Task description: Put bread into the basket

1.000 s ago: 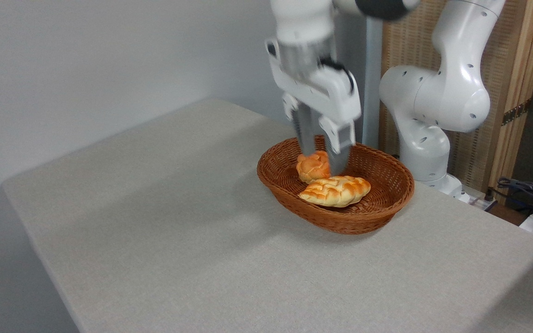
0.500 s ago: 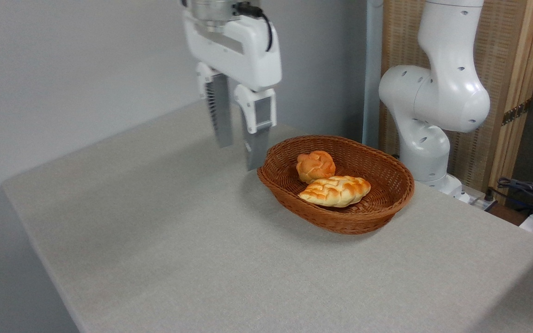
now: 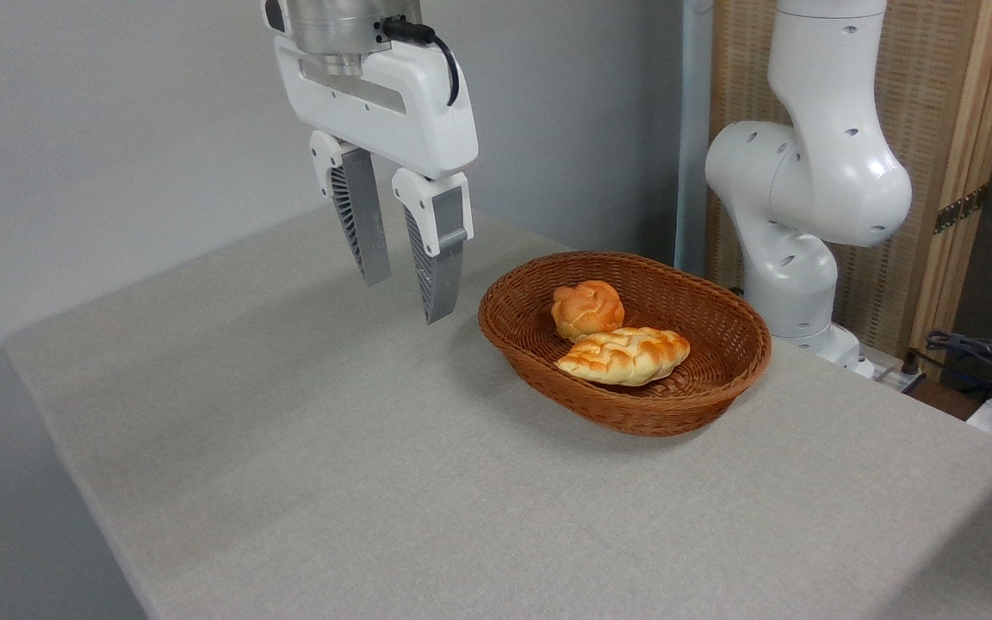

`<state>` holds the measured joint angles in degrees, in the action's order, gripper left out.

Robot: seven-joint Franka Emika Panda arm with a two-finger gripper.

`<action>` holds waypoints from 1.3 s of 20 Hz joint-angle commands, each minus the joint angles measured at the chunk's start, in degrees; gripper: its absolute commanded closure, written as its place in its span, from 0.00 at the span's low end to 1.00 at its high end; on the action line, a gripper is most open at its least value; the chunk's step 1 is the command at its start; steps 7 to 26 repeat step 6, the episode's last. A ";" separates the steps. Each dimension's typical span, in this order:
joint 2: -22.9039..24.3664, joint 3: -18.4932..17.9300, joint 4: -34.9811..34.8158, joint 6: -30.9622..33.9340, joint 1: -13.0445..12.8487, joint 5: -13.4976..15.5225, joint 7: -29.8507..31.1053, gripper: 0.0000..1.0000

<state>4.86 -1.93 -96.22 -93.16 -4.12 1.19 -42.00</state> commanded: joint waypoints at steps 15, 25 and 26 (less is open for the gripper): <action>-0.90 -0.27 1.74 2.81 -0.10 0.22 0.34 0.00; -0.90 -0.27 1.74 2.81 -0.10 0.22 0.34 0.00; -0.90 -0.27 1.74 2.81 -0.10 0.22 0.34 0.00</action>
